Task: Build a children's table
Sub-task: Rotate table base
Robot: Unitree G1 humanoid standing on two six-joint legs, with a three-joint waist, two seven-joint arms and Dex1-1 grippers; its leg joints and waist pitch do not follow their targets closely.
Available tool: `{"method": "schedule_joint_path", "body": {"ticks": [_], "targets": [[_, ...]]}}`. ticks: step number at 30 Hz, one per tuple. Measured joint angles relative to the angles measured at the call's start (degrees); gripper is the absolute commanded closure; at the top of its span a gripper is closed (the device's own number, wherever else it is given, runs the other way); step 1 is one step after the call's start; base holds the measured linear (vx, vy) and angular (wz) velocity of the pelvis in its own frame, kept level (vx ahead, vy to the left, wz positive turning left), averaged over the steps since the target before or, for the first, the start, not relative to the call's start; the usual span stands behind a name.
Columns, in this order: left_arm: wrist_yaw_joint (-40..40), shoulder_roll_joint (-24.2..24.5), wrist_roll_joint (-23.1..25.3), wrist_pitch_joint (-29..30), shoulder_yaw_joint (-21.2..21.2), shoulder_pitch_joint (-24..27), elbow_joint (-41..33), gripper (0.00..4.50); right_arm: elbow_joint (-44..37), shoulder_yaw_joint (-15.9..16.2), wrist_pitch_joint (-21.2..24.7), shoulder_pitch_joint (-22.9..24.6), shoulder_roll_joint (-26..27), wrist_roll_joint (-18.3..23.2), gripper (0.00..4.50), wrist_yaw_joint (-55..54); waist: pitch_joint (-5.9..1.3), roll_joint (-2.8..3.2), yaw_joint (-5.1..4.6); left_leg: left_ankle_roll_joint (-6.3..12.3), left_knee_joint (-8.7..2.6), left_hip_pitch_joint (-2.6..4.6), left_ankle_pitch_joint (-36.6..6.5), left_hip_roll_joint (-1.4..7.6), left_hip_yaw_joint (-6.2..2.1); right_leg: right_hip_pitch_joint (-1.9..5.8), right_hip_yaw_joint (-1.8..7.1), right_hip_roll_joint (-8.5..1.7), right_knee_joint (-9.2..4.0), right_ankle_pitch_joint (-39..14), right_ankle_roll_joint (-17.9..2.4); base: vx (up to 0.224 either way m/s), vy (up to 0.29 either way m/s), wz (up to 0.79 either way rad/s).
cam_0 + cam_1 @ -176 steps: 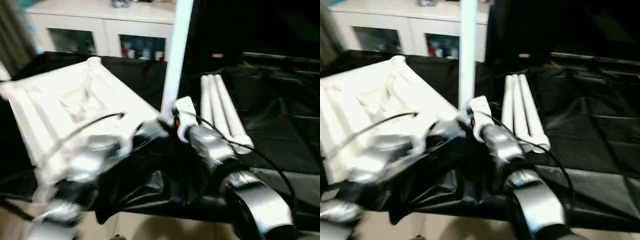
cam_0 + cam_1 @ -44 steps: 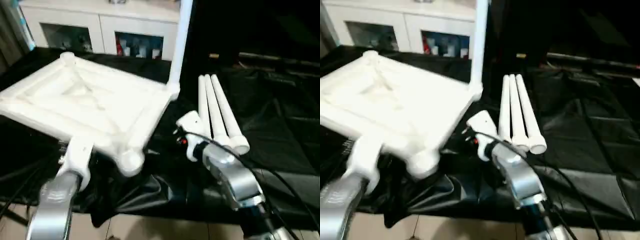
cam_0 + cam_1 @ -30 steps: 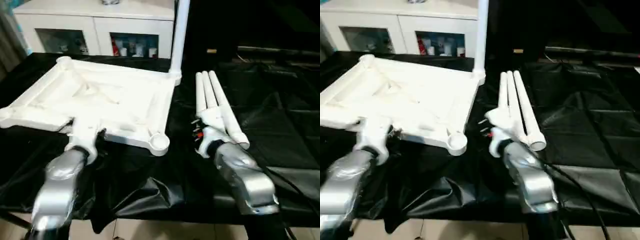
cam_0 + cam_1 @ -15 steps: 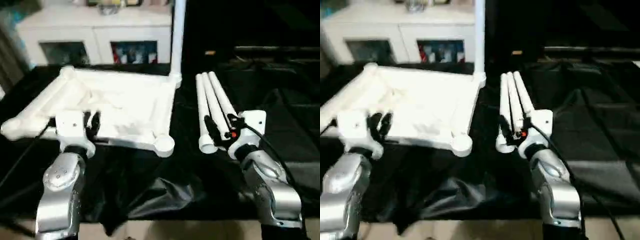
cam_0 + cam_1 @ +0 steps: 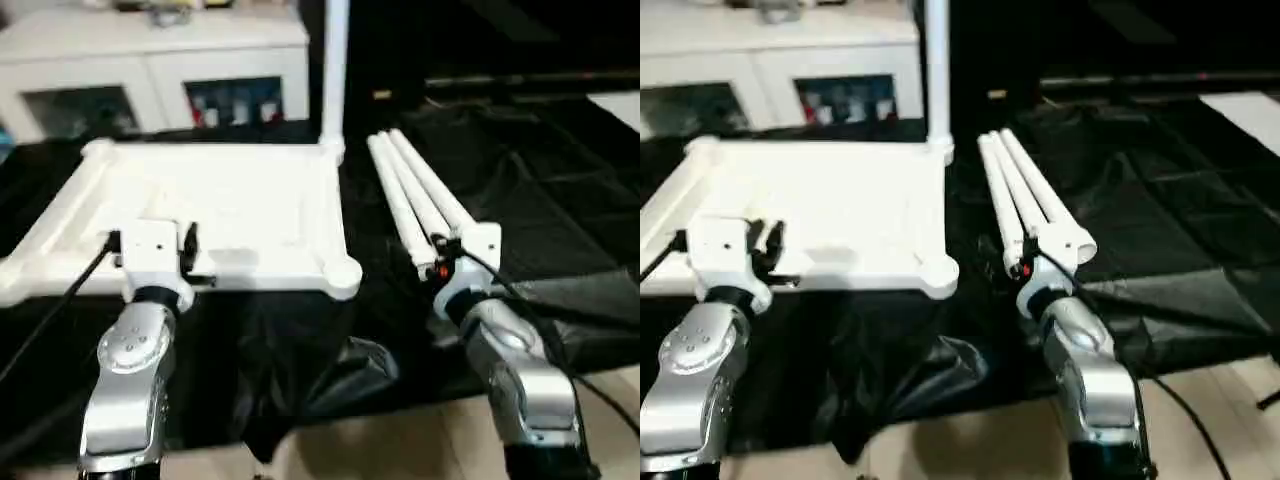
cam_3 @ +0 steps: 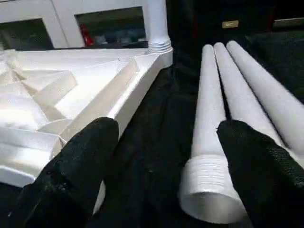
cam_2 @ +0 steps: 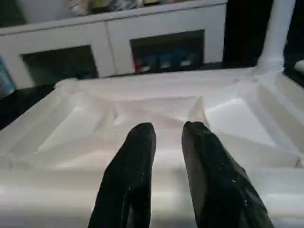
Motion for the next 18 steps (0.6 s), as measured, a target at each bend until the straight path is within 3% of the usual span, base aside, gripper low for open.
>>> {"method": "schedule_joint_path", "body": {"ticks": [1, 3, 4, 5, 6, 7, 8, 9, 10, 11, 12, 13, 14, 15, 17, 18], "targets": [[0.3, -0.1, 0.1, 0.0, 0.0, 0.0, 0.0, 3.29, 0.0, 0.1, 0.0, -0.3, -0.1, 0.0, 0.61, 0.1, -0.2, -0.44, -0.05, -0.4, -0.13, -0.39, 0.5, 0.0, -0.36, 0.26, 0.27, -0.33, -1.51, -1.1, -1.0, -0.078, -0.224, -0.06], [0.6, -1.0, 0.3, 0.1, -0.2, -0.1, 0.1, 3.29, 0.1, 0.1, 0.0, 0.0, -1.1, 0.0, 0.61, 0.1, -0.15, -1.25, -0.21, 0.16, 0.39, -0.96, 0.6, 0.23, -1.14, 0.57, -0.48, 0.48, -1.89, -1.7, -0.7, -0.054, -0.245, -0.02], [0.7, -1.3, 0.3, 0.1, -0.9, -0.2, 0.1, 3.29, 0.3, -0.2, 0.0, 0.1, -1.6, 0.0, 0.61, 0.1, -0.01, -1.7, -0.15, 3.42, 3.78, -1.7, -1.4, 0.38, -1.1, 0.58, -0.94, 0.7, -1.74, -1.7, -0.8, -0.04, -0.234, 0.04], [0.7, -1.7, 0.3, 0.2, -1.6, -0.1, 0.1, 3.29, 0.5, -0.5, 0.0, 0.3, -1.8, 0.0, 0.61, 0.0, 0.05, -2.09, -0.05, 4.96, 7.33, -2.17, -2.5, 0.29, -1.04, 0.71, -1.1, 1.17, -1.85, -1.5, -1.4, -0.027, -0.115, 0.04], [1.0, -1.9, 0.3, 0.2, -1.9, -0.1, 0.1, 3.29, 0.4, -0.6, 0.0, 0.2, -2.3, 0.0, 0.61, 0.0, -0.02, -2.17, -0.15, 5.26, 9.22, -2.14, -2.9, 0.03, -1.03, 0.78, -1.68, 1.53, -2.05, -1.3, -1.9, -0.049, -0.219, 0.01], [1.2, -1.9, 0.3, 0.2, -2.0, -0.2, 0.1, 3.29, 0.4, -0.8, 0.0, 0.1, -2.5, 0.0, 0.61, 0.0, -0.09, -2.1, -0.31, 5.24, 9.16, -1.21, -3.3, -0.24, -1.09, 0.67, -2.54, 2.37, -2.29, -1.1, -2.3, -0.052, -0.177, -0.02], [1.5, -1.9, 0.4, 0.5, -2.0, -0.3, 0.1, 3.29, 0.4, -0.8, 0.0, 0.1, -2.4, 0.1, 0.61, 0.1, -0.17, -1.74, -0.5, 5.0, 7.04, -0.66, -5.1, -0.13, -1.28, 0.53, -3.63, 2.98, -2.72, -0.7, -2.5, -0.09, -0.247, 0.07], [1.9, -1.8, 0.4, 1.2, -1.9, -0.1, 0.1, 3.29, 0.6, -0.7, 0.2, 0.1, -2.3, 0.2, 0.61, 0.3, -0.19, -1.53, -0.33, 2.06, 5.41, -0.35, -5.0, 0.85, -2.06, 0.24, -4.7, 3.74, -3.54, -0.1, -2.3, -0.068, -0.143, 0.1], [2.1, -1.4, 0.4, 1.7, -1.6, 0.3, 0.2, 3.29, 0.6, -0.4, 0.2, -0.2, -1.7, 0.3, 0.61, 0.6, -0.16, -1.27, -0.38, 0.06, 4.87, -0.39, -4.2, 1.61, -2.17, -0.12, -5.09, 3.85, -3.36, 0.1, -1.8, -0.067, -0.132, 0.06], [2.1, -1.0, 0.3, 1.8, -1.2, 0.8, 0.3, 3.29, 0.6, 0.6, 0.3, -0.6, -1.4, 0.5, 0.61, 1.2, -0.16, -1.45, -0.36, -0.15, 4.93, -0.46, -4.0, 1.66, -2.16, -0.66, -3.86, 3.11, -1.32, -0.6, -0.6, -0.058, -0.11, -0.03], [1.9, -0.5, 0.3, 1.5, -0.5, 1.0, 0.3, 3.29, 0.6, 2.3, 0.2, -1.0, -1.6, 0.5, 0.61, 2.0, -0.17, -1.85, -0.23, -0.32, 5.32, -0.51, -3.9, 1.37, -2.02, -1.11, -0.74, 1.3, 1.14, -1.5, 0.4, -0.058, -0.11, -0.03], [1.5, 0.0, 0.4, 1.0, -0.6, 1.0, 0.2, 3.29, 0.6, 2.8, 0.2, -1.2, -1.8, 0.5, 0.61, 2.5, -0.13, -2.27, 0.23, -0.5, 5.68, -0.84, -3.8, 1.17, -2.1, -1.02, 0.88, -0.13, 0.91, -2.5, 2.3, -0.132, -0.099, 0.06], [1.2, 0.0, 0.4, 0.7, -0.9, 1.1, 0.0, 3.29, 0.7, 3.3, 0.2, -1.1, -2.4, 0.4, 0.61, 2.7, -0.1, -2.07, 0.59, 0.43, 5.52, -1.7, -3.2, 0.19, -3.63, -0.8, -0.52, -1.8, 0.85, -2.3, 2.8, -0.163, -0.12, 0.32], [1.0, -0.3, 0.4, 0.6, -1.6, 1.2, -0.1, 3.29, 1.0, 3.4, 0.2, -0.7, -3.3, 0.0, 0.61, 3.0, 0.03, -2.06, 1.03, 1.94, 4.36, -1.81, -2.3, -0.21, -4.49, -0.46, -2.51, -2.62, 0.05, -1.7, 2.3, -0.163, -0.12, 0.32], [0.9, -0.7, 0.3, 0.5, -2.6, 1.5, -0.5, 3.29, 1.4, 3.6, 0.1, -0.7, -3.6, -0.4, 0.61, 3.0, 0.47, -1.81, 1.38, 1.54, 2.81, -1.14, -2.2, 0.12, -4.91, 1.24, -5.57, -3.54, -1.72, -1.2, 2.1, -0.096, -0.1, 0.47], [0.9, -0.6, 0.3, 0.5, -2.6, 1.5, -0.8, 3.29, 1.4, 3.7, 0.0, -0.8, -3.3, -0.5, 0.61, 3.0, 0.87, -1.8, 1.29, 0.76, 2.35, -0.52, -2.6, 0.5, -4.96, 2.51, -6.99, -3.79, -2.46, -1.2, 2.0, -0.087, -0.082, 0.46]]}}
